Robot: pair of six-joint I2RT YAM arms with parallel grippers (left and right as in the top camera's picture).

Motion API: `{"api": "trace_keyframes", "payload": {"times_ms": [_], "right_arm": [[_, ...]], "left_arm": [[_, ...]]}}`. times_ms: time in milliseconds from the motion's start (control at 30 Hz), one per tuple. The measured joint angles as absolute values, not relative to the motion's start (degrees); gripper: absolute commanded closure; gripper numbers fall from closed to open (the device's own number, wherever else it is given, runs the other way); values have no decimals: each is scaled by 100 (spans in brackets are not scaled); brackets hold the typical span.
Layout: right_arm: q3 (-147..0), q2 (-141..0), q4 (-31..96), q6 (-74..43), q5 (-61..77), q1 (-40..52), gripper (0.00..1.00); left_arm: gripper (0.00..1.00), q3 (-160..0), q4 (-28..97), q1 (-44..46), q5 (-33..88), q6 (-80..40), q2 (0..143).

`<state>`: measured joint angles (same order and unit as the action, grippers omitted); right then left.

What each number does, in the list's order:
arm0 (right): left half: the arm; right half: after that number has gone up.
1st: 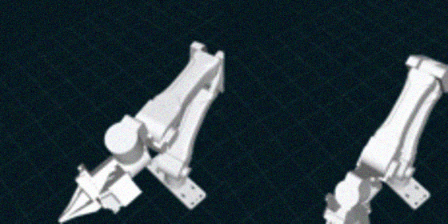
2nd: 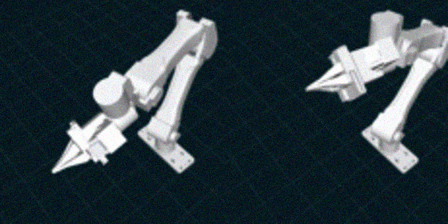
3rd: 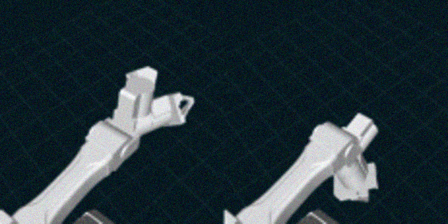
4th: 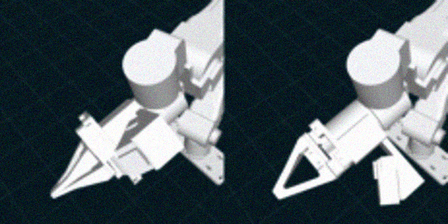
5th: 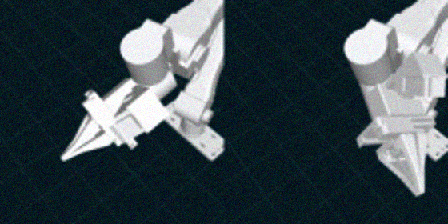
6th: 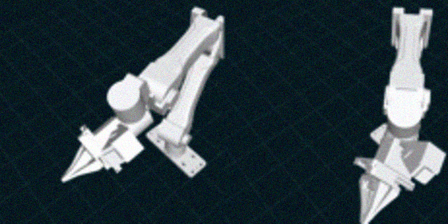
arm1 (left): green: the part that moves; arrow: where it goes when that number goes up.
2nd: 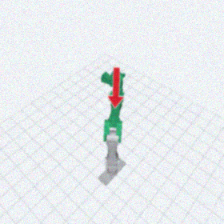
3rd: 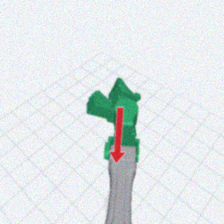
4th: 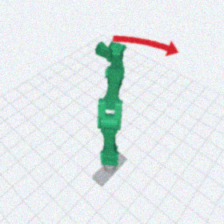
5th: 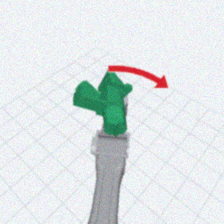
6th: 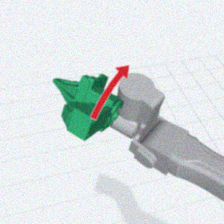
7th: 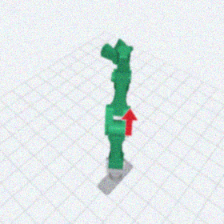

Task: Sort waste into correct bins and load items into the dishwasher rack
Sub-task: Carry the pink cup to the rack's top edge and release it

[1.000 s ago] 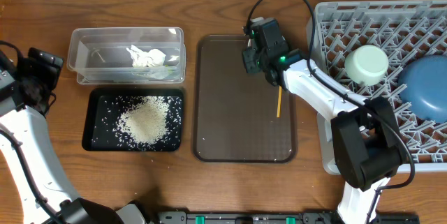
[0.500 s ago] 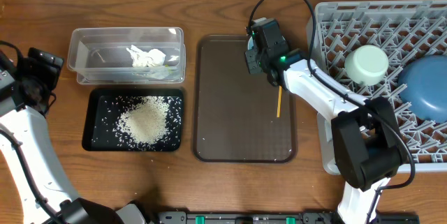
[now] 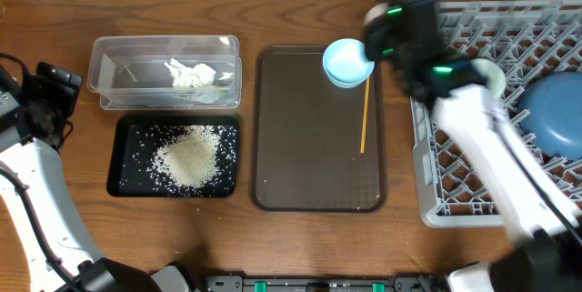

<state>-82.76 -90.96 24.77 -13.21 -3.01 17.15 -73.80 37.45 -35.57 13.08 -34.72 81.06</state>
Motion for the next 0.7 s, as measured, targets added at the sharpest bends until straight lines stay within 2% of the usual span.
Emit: {"api": "trace_keyframes", "payload": {"times_ms": [200, 433, 533, 700], "right_arm": [[-8359, -8425, 2689, -1321, 1157, 82, 99], [-8357, -9006, 2255, -1297, 4261, -2145, 99], [-8357, -9408, 2021, -1297, 5229, -2694, 99], [-8357, -10184, 1352, -1367, 6261, -3096, 99]], "left_arm": [[5, -7380, 3745, -3557, 1308, -3472, 8106], [5, -7380, 3745, -3557, 1306, -3472, 8106], [5, -7380, 3745, -3557, 1308, -3472, 8106], [5, -7380, 3747, -3557, 1310, -3472, 8106]]}}
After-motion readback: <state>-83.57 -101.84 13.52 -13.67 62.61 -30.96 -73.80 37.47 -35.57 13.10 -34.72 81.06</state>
